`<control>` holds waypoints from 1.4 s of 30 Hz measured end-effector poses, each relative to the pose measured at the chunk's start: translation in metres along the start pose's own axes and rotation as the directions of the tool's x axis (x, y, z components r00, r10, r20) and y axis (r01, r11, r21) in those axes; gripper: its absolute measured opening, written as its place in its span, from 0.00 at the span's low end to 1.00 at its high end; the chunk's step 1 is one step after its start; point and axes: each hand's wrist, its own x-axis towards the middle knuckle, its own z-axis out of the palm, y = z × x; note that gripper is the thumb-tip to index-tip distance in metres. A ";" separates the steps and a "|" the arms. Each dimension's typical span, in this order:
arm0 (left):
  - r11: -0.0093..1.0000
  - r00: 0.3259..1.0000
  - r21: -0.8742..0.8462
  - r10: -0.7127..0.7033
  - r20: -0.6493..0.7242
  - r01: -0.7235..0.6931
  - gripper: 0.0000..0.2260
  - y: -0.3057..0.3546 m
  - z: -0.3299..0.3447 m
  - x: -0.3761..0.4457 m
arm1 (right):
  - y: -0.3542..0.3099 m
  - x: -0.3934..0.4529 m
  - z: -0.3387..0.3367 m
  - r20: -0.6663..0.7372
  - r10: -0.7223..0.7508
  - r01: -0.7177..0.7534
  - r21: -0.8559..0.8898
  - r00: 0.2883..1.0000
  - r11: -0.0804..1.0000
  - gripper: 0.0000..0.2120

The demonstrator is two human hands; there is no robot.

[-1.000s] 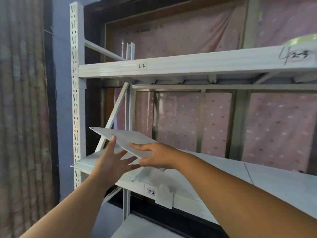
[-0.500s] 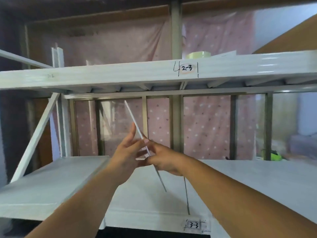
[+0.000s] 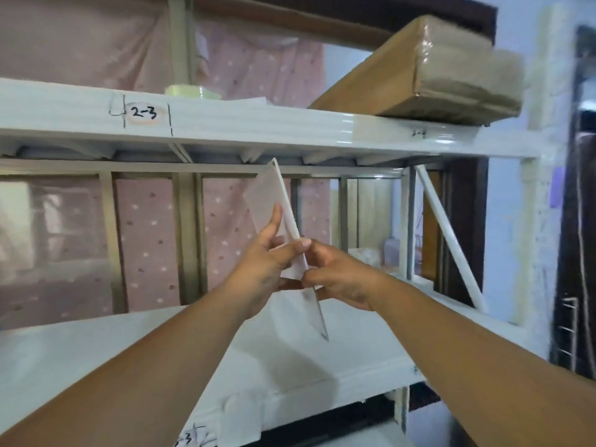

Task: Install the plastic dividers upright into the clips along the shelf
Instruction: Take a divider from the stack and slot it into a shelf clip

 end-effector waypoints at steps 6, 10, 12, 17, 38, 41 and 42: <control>0.998 0.987 0.010 -0.059 0.152 0.058 0.41 -0.009 0.101 0.039 | 0.022 -0.061 -0.086 -0.119 0.014 -0.007 0.060 0.993 0.998 0.34; 0.997 0.975 0.026 -0.074 0.212 0.070 0.44 -0.028 0.152 0.049 | 0.043 -0.096 -0.126 -0.184 0.038 -0.026 0.068 0.982 0.997 0.33; 0.998 0.972 0.016 -0.069 0.224 0.067 0.44 -0.041 0.177 0.053 | 0.055 -0.110 -0.141 -0.249 0.039 -0.020 0.078 0.968 0.997 0.32; 0.997 0.975 0.022 -0.074 0.211 0.071 0.43 -0.062 0.218 0.063 | 0.082 -0.128 -0.169 -0.319 0.056 -0.016 0.126 0.946 0.992 0.32; 0.987 0.990 0.153 -0.074 0.118 0.056 0.41 -0.082 0.239 0.103 | 0.134 -0.096 -0.214 -0.336 -0.016 0.028 0.029 0.942 0.999 0.28; 0.981 0.992 0.188 -0.067 0.111 0.045 0.41 -0.085 0.242 0.103 | 0.140 -0.095 -0.213 -0.337 -0.019 0.033 0.036 0.941 0.999 0.27; 0.981 0.993 0.192 -0.060 0.103 0.039 0.41 -0.086 0.243 0.103 | 0.142 -0.095 -0.213 -0.334 -0.018 0.032 0.037 0.943 0.999 0.27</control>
